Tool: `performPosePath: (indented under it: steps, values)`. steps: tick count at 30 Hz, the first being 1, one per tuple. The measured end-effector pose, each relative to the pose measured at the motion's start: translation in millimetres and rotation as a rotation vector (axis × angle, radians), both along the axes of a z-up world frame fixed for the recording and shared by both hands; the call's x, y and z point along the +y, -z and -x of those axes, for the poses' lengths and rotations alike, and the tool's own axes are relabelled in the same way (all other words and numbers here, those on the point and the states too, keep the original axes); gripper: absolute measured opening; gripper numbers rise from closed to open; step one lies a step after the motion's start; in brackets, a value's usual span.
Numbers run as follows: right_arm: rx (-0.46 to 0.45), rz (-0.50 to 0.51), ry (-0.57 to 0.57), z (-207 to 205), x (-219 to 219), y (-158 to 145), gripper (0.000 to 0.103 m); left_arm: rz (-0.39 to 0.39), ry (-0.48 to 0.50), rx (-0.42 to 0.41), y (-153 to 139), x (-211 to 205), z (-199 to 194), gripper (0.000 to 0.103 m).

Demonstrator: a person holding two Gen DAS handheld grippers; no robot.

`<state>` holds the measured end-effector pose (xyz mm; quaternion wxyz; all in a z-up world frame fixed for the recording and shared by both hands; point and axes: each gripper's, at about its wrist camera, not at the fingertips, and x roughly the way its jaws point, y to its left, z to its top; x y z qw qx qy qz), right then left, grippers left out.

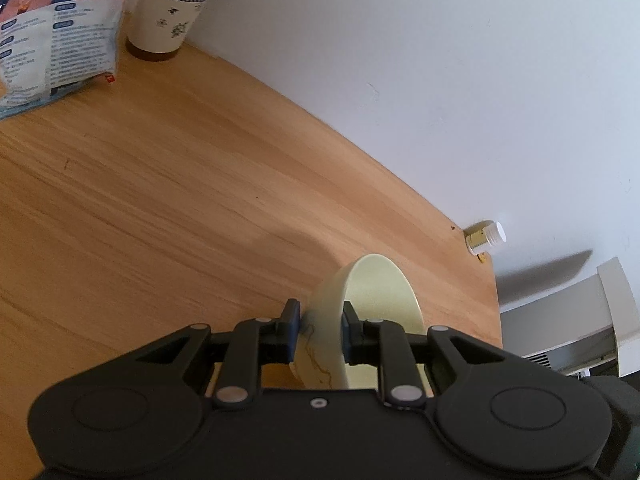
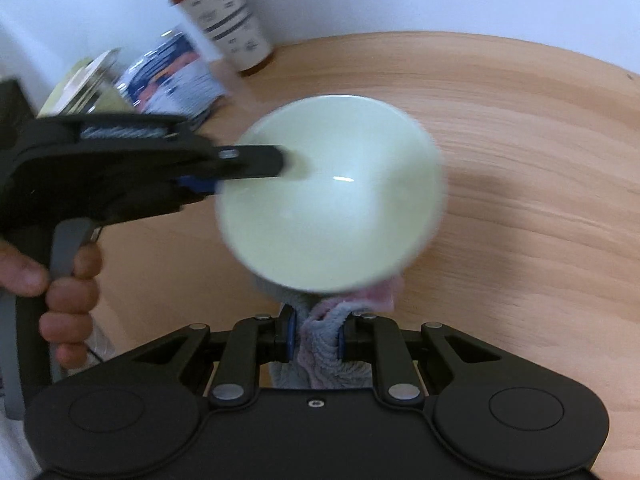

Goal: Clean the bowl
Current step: 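Lift and tilt the bowl with the left gripper while the right gripper wipes its underside, then lower the pale green bowl onto the table with the left gripper while the right gripper pulls the towel away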

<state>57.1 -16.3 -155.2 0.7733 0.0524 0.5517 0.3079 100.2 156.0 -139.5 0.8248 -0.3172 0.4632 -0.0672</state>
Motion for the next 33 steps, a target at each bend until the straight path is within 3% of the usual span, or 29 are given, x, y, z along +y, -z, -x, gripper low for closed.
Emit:
performPosePath:
  steps: [5,14,33]
  values:
    - [-0.025,0.015,-0.063,4.4,10.1,-4.8,0.020,0.010,-0.029,0.023,4.5,2.8,-0.5,0.019]
    - [0.034,0.011,0.030,2.1,-26.6,-4.2,0.020,0.034,-0.047,0.035,7.6,7.7,-3.4,0.019]
    - [-0.006,0.094,0.200,-8.6,-96.2,-5.1,0.020,0.001,-0.032,0.070,9.3,14.4,-5.3,0.012]
